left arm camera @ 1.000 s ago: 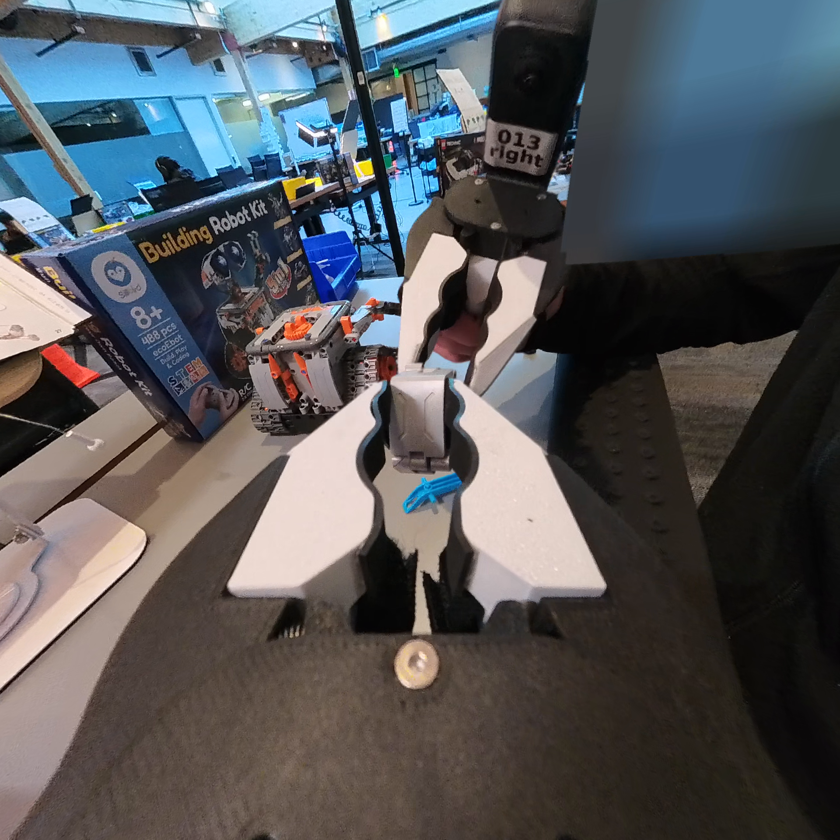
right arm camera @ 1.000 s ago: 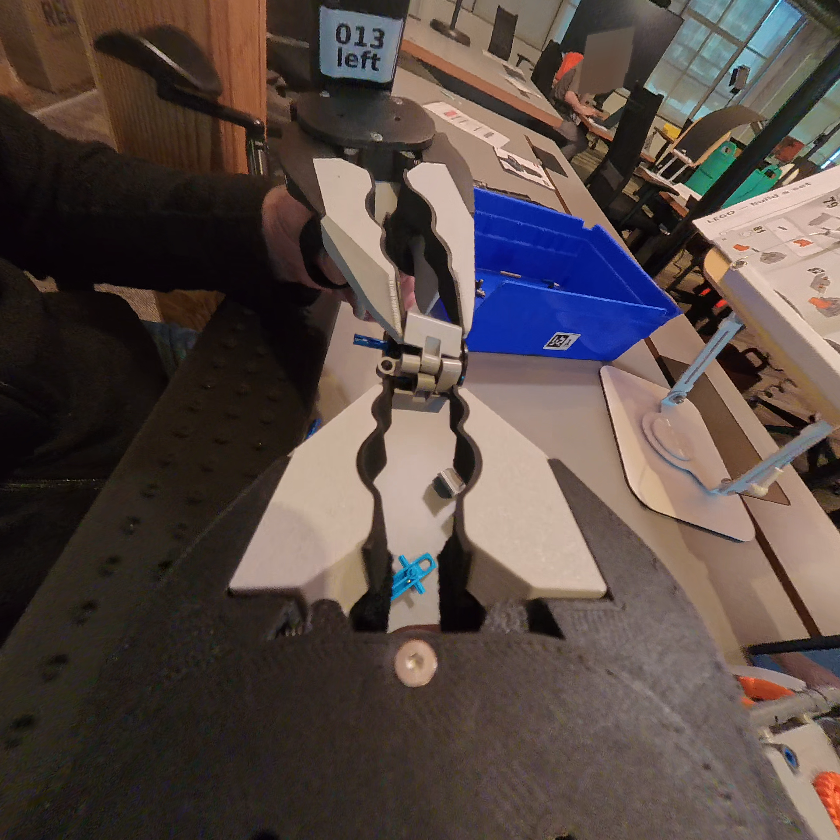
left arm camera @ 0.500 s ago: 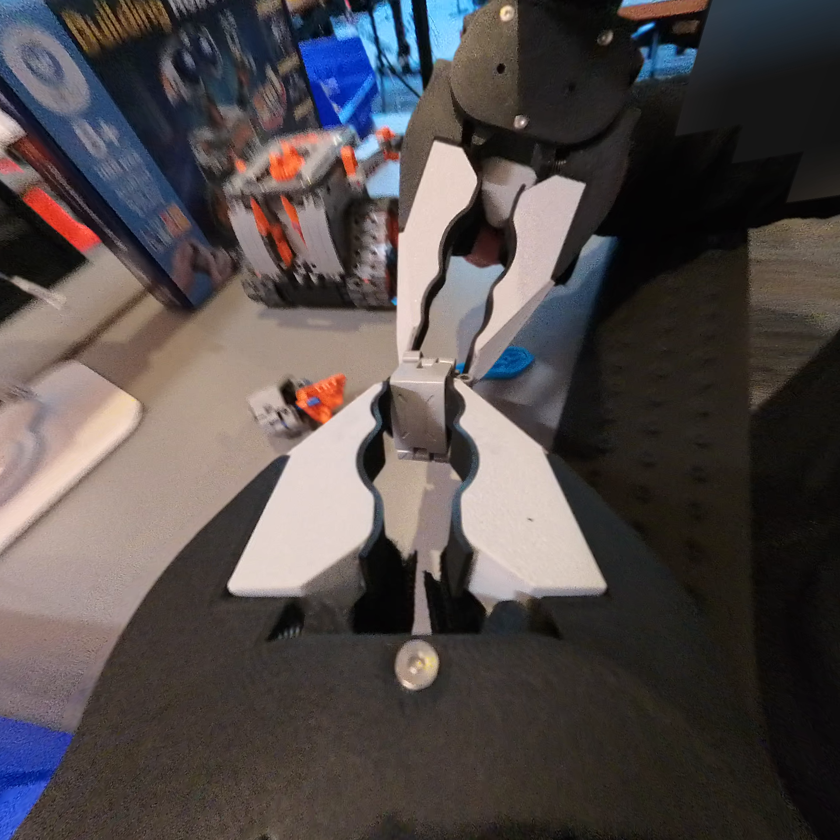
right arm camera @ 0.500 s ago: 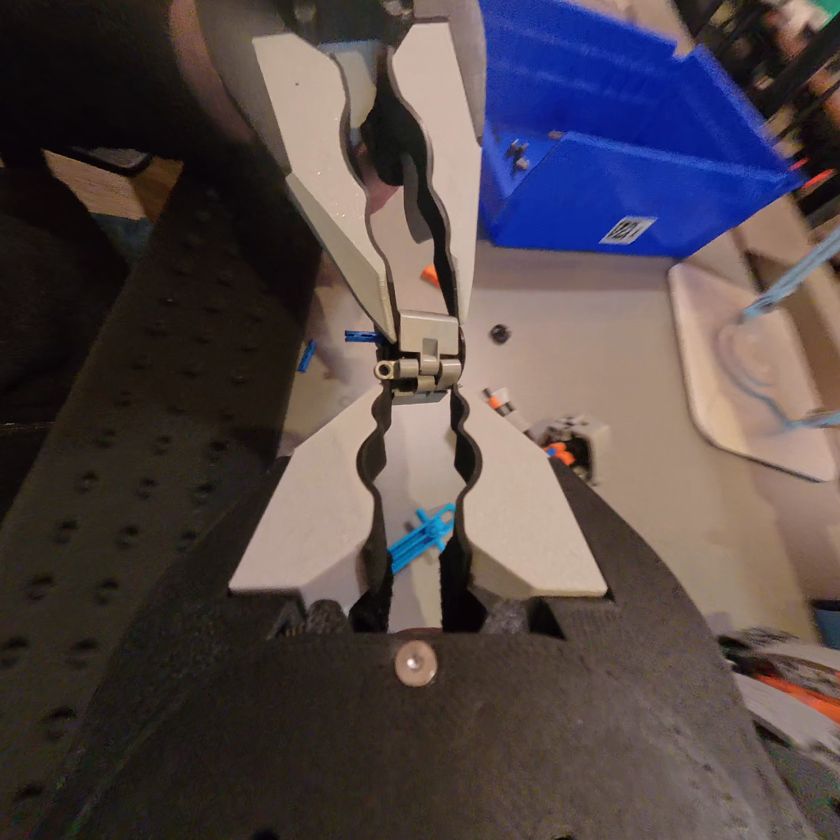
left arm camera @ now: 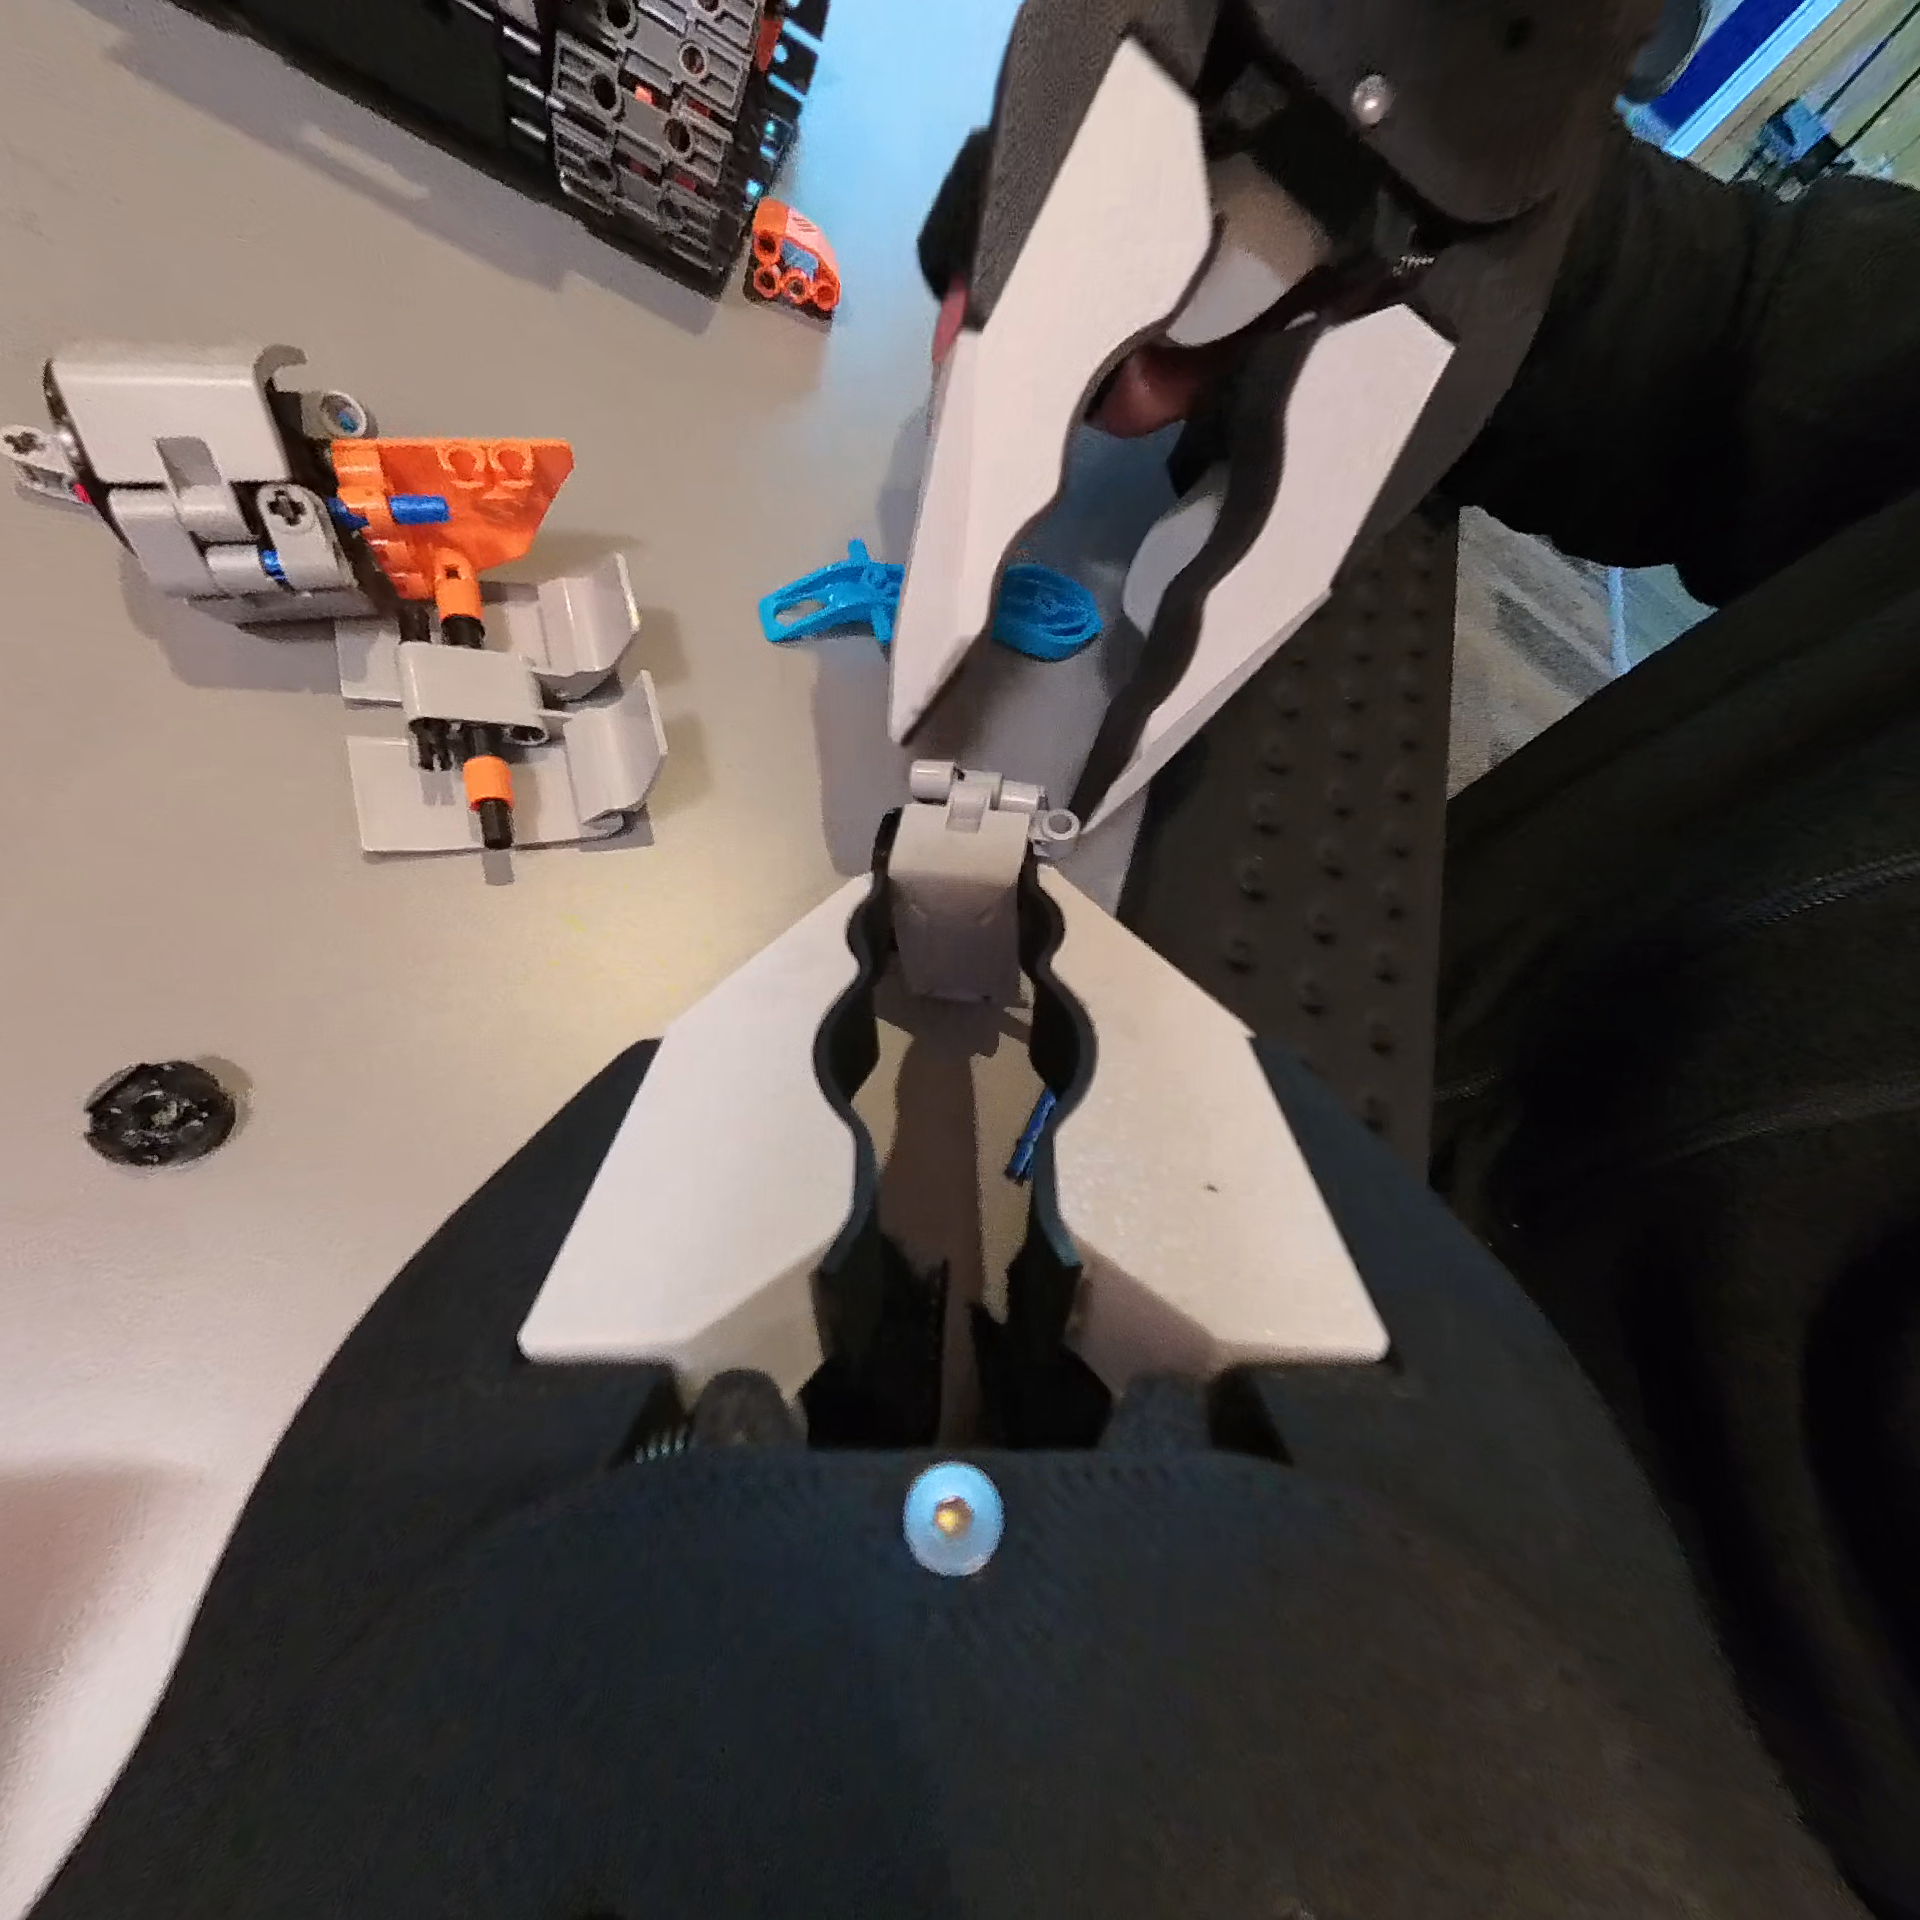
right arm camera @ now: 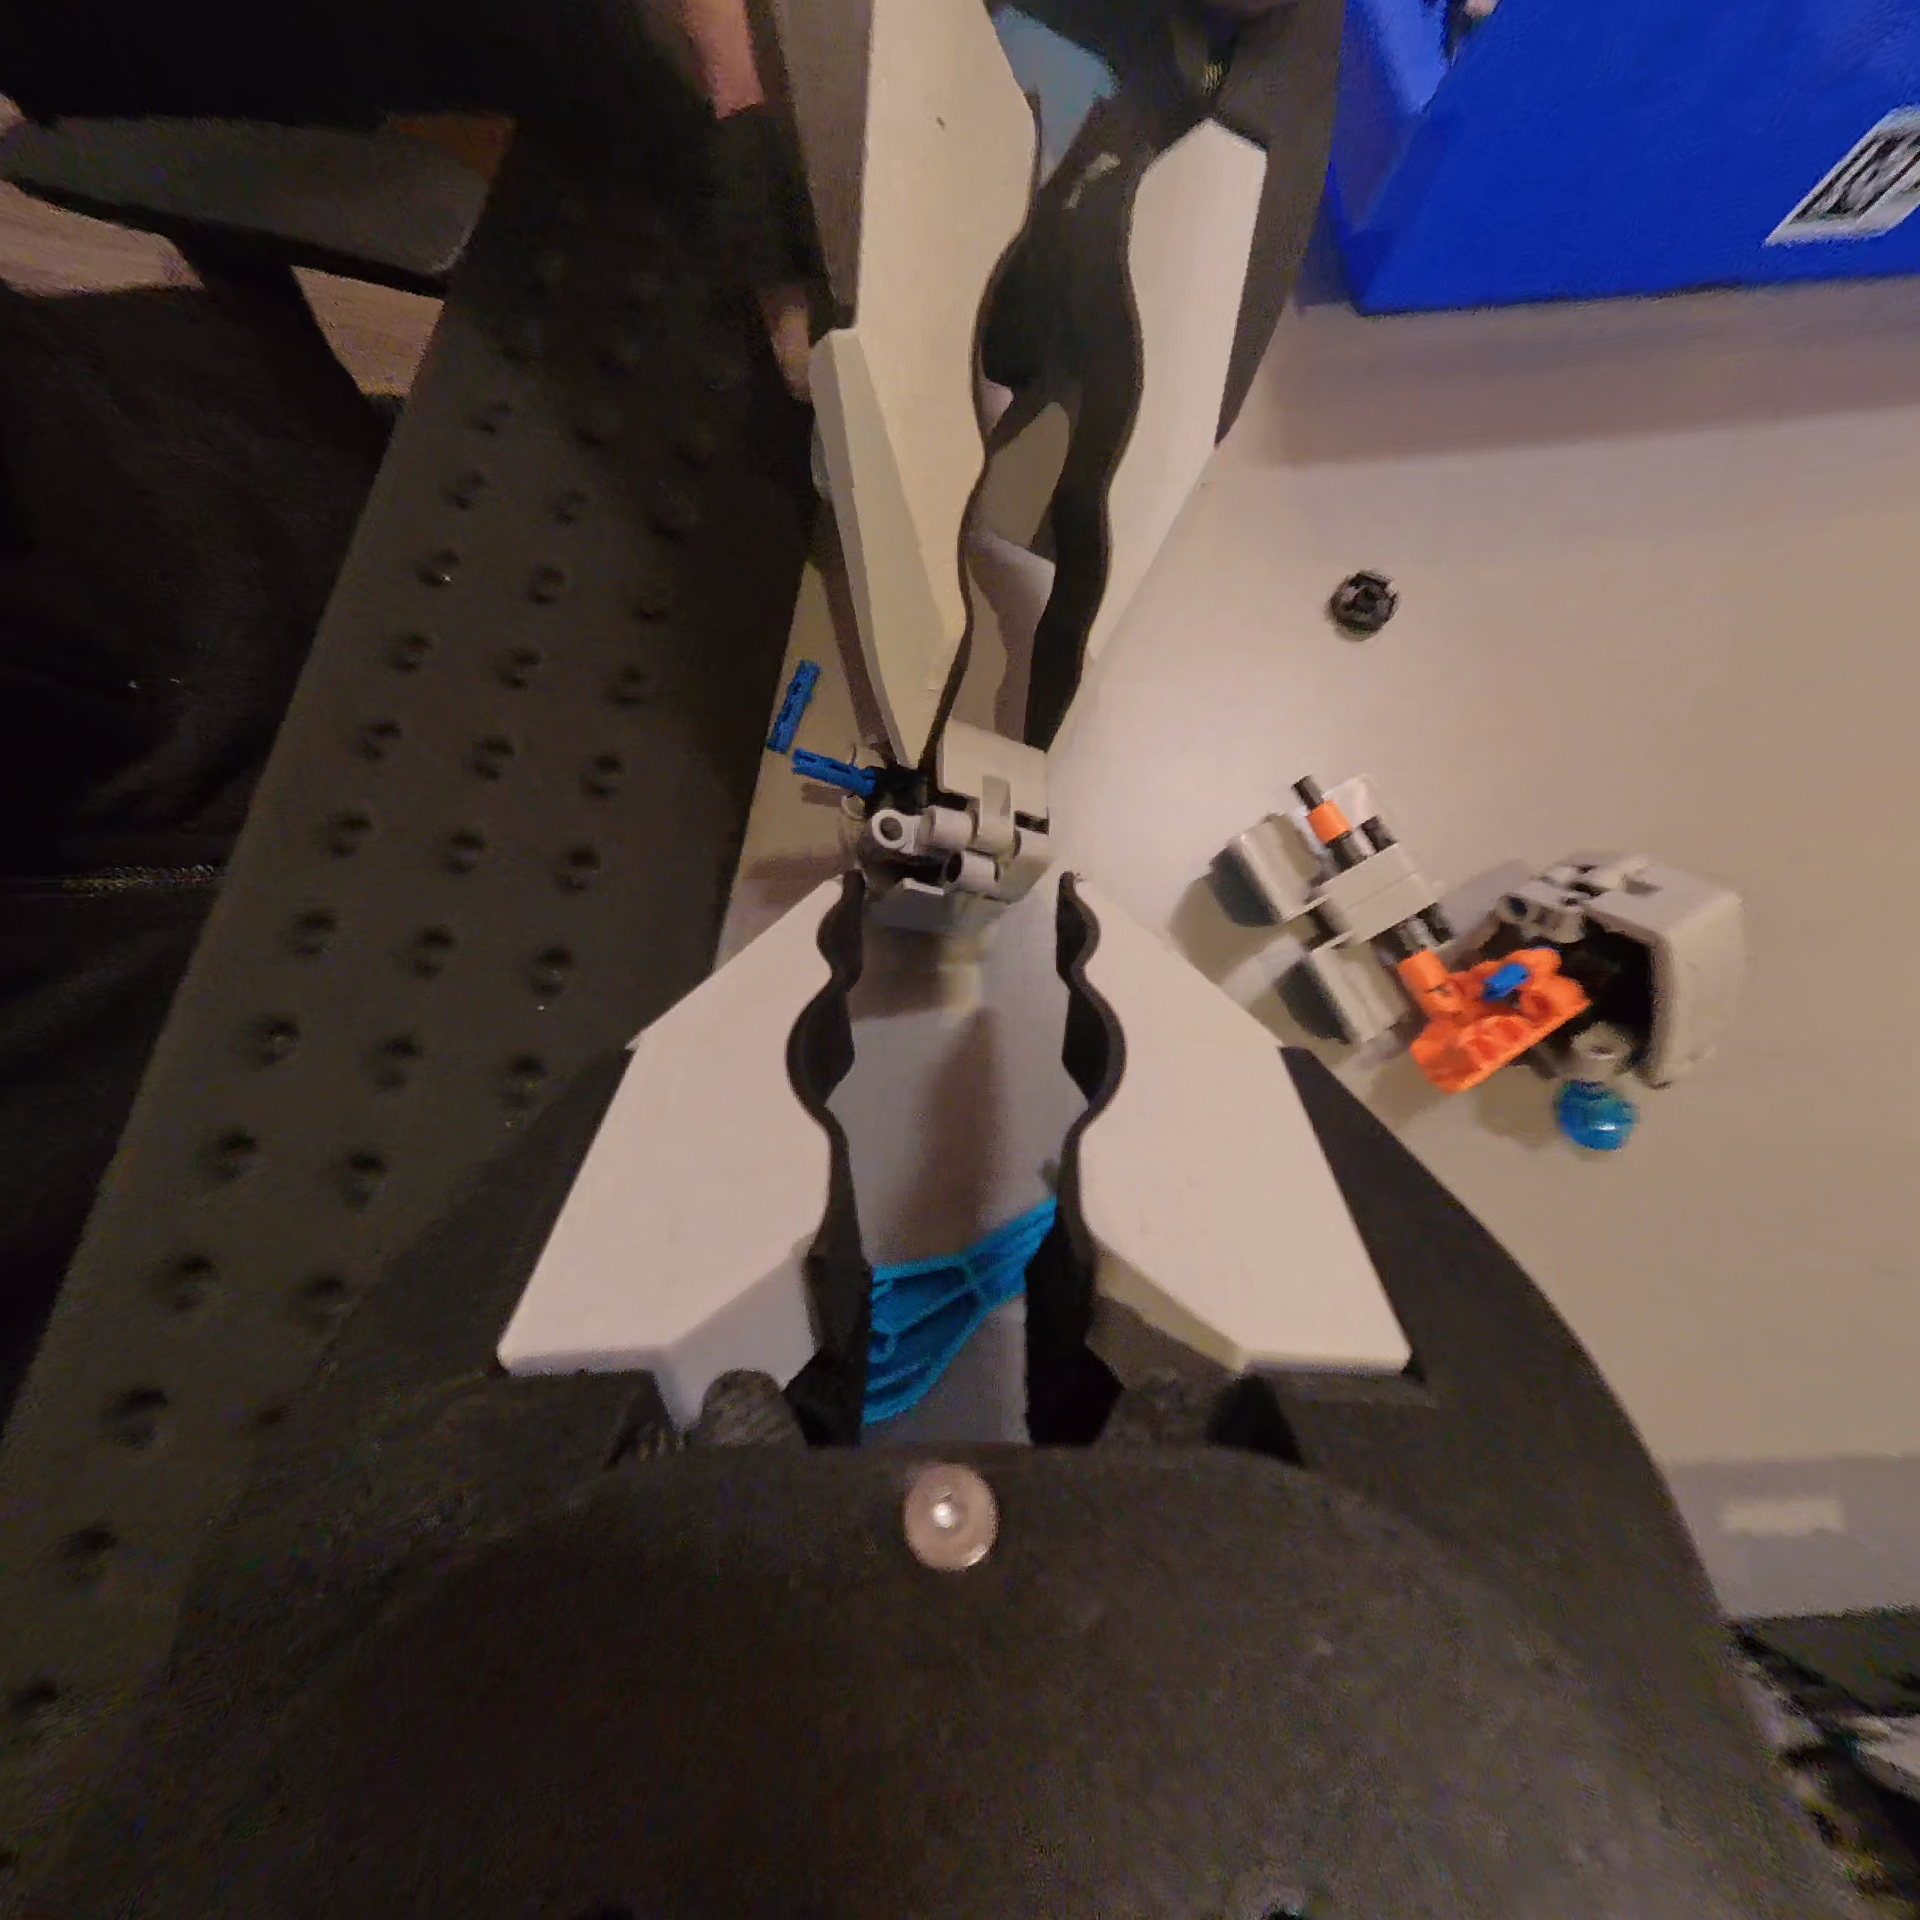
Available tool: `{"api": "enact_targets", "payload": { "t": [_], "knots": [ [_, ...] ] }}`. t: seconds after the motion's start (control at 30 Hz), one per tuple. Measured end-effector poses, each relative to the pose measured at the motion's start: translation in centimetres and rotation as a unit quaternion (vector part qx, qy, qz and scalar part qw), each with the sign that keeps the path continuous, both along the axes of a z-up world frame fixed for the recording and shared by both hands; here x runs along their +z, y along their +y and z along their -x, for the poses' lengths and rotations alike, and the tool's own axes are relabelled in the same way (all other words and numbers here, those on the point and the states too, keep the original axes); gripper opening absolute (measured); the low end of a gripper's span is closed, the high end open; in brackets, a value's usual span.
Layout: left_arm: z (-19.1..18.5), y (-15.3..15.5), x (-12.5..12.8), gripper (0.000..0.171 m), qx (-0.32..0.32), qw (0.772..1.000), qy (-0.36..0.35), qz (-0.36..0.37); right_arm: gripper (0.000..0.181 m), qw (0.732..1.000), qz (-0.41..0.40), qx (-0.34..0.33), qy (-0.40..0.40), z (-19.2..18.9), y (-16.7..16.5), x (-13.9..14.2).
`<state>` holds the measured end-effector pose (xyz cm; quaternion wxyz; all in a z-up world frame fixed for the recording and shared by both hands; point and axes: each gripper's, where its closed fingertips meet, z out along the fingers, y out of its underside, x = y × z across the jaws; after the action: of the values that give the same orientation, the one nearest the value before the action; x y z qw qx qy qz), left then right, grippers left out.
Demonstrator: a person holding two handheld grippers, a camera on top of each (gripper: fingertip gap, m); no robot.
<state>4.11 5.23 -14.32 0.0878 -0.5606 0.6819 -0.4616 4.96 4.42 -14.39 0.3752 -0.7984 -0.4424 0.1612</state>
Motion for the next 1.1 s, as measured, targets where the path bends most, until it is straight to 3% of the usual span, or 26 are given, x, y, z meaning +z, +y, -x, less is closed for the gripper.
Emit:
{"api": "enact_targets", "payload": {
  "t": [0.17, 0.33, 0.43, 0.67, 0.83, 1.1],
  "knots": [
    [0.0, 0.2, -0.1, 0.022, -0.012, 1.000, -0.013, 0.002, 0.027, 0.998, -0.046, 0.014, -0.035, 0.2, 0.2, 0.0],
    [0.2, 0.1, -0.1, 0.023, -0.031, 0.999, -0.031, -0.019, 0.017, 0.998, -0.036, 0.025, -0.046, 0.0, -0.4, -0.1],
    [0.4, 0.2, -0.1, 0.023, -0.043, 0.997, -0.045, -0.050, 0.024, 0.997, -0.058, 0.020, -0.048, 0.1, -0.2, 0.5],
    [1.4, 0.8, -0.2, 0.022, -0.065, 0.974, -0.099, -0.195, 0.043, 0.998, -0.064, 0.020, -0.019, 1.3, 0.3, 0.5],
    [1.7, 0.1, -0.2, 0.022, -0.086, 0.964, -0.133, -0.212, 0.033, 0.996, -0.061, 0.039, -0.055, 2.4, 0.6, -1.4],
    [1.7, 0.8, -0.3, 0.022, -0.099, 0.953, -0.140, -0.251, 0.017, 0.996, -0.062, 0.033, -0.058, 2.1, 0.9, -1.5]
  ]
}}
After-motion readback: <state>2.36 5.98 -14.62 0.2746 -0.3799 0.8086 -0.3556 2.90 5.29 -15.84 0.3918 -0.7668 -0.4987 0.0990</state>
